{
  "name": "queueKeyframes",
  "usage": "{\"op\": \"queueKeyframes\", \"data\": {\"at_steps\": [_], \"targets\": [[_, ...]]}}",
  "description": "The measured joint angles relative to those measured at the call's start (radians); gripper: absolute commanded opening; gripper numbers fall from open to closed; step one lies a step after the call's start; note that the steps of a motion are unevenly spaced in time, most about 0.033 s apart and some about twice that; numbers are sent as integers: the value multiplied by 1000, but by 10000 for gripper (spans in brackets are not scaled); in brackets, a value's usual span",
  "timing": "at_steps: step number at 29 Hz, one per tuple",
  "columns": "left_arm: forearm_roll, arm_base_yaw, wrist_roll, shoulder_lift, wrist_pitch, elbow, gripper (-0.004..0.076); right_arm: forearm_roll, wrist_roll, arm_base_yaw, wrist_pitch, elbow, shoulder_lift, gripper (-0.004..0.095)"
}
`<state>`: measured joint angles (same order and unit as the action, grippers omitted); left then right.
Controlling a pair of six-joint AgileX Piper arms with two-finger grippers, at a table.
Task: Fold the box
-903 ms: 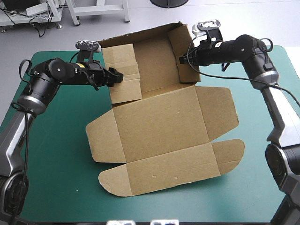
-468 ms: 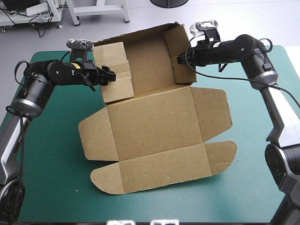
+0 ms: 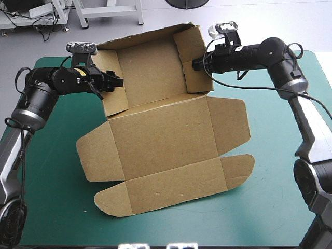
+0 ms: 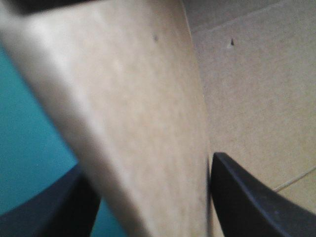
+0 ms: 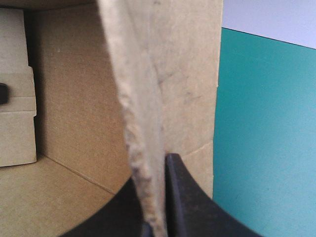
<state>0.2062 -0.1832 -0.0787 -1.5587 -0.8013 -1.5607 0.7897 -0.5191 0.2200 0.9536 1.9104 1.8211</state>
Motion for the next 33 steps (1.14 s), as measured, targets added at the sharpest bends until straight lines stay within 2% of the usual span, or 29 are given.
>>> {"op": "queueKeyframes", "data": {"at_steps": [1,2,5,19,27,33], "targets": [[0,0,3,0,0,0,270,0,0,0,0,0,0,-20],[0,0,4,0,-2,0,174,-7,2,0,0,0,0,-20],[11,1,14,0,-14,0,-9,-59,42,0,0,0,0,-20],[133,1,-102,-27,-82,1,-9,-320,236,10,89,2,18,-18],[145,-1,-144,-125,-124,3,-9,-416,344,20,202,3,129,-18],[164,-8,-153,-214,-124,2,-9,-486,418,26,242,3,195,-18]]}}
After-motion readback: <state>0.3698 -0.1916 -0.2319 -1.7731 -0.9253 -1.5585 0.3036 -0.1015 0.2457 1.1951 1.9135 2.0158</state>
